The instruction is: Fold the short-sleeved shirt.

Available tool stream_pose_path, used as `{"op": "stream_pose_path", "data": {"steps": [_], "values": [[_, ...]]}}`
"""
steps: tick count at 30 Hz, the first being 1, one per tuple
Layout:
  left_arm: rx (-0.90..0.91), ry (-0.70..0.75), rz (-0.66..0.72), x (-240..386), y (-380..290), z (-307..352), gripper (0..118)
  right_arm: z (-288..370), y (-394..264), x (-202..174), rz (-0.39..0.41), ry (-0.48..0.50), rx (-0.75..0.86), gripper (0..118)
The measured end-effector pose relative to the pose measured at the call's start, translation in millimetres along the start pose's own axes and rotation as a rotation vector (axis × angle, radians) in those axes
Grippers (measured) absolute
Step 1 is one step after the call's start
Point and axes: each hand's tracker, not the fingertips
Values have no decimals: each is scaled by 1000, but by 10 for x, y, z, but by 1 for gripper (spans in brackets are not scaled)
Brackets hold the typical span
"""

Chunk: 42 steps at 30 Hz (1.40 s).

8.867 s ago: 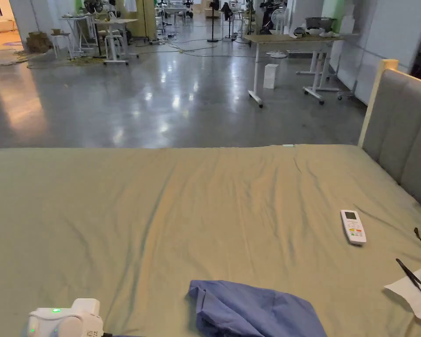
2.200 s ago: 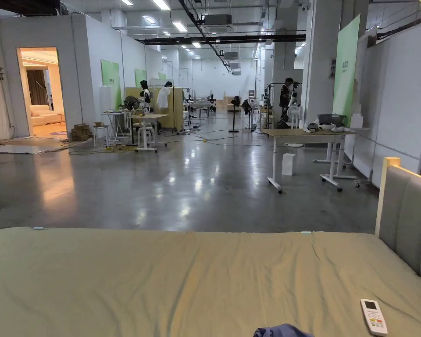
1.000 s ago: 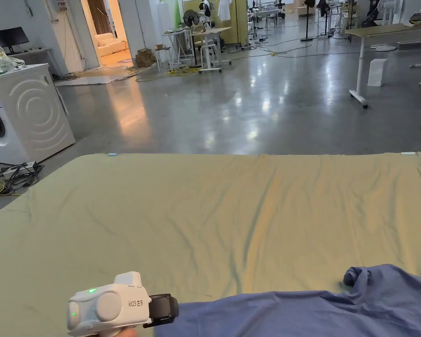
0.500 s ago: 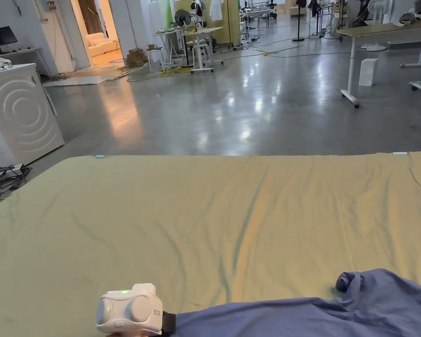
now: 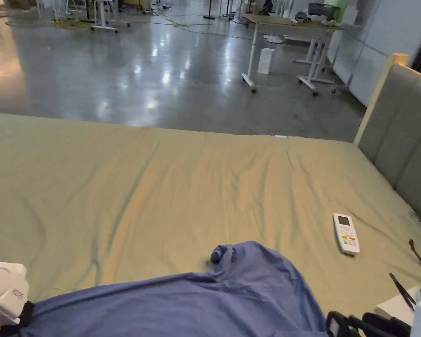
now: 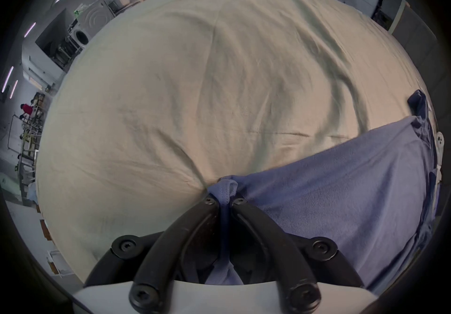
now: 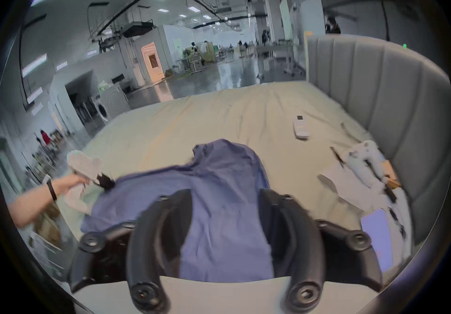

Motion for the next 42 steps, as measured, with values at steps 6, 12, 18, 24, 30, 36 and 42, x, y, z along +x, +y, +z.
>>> {"op": "stream_pose_path", "data": {"steps": [6,12,18,24,30,36,42], "values": [[0,-44,20,-204,158,-152,8,-1466,678,376,202,-63,-255,78],[-11,-45,26,-179,111,-180,8,-2678,581,496,313,-142,-469,79],[-2,-56,33,-119,28,-151,8,-2801,390,385,310,-214,-446,60],[20,-58,38,-99,-51,-93,7,-2583,367,272,301,-133,-419,3],[270,-258,195,-464,-461,549,7,-1657,652,191,191,-59,-166,2],[581,-350,99,-762,-1028,2161,7,-164,953,80,237,-32,47,2],[844,-400,148,-1009,-1362,3460,7,1206,1223,-152,229,-42,303,2]]}}
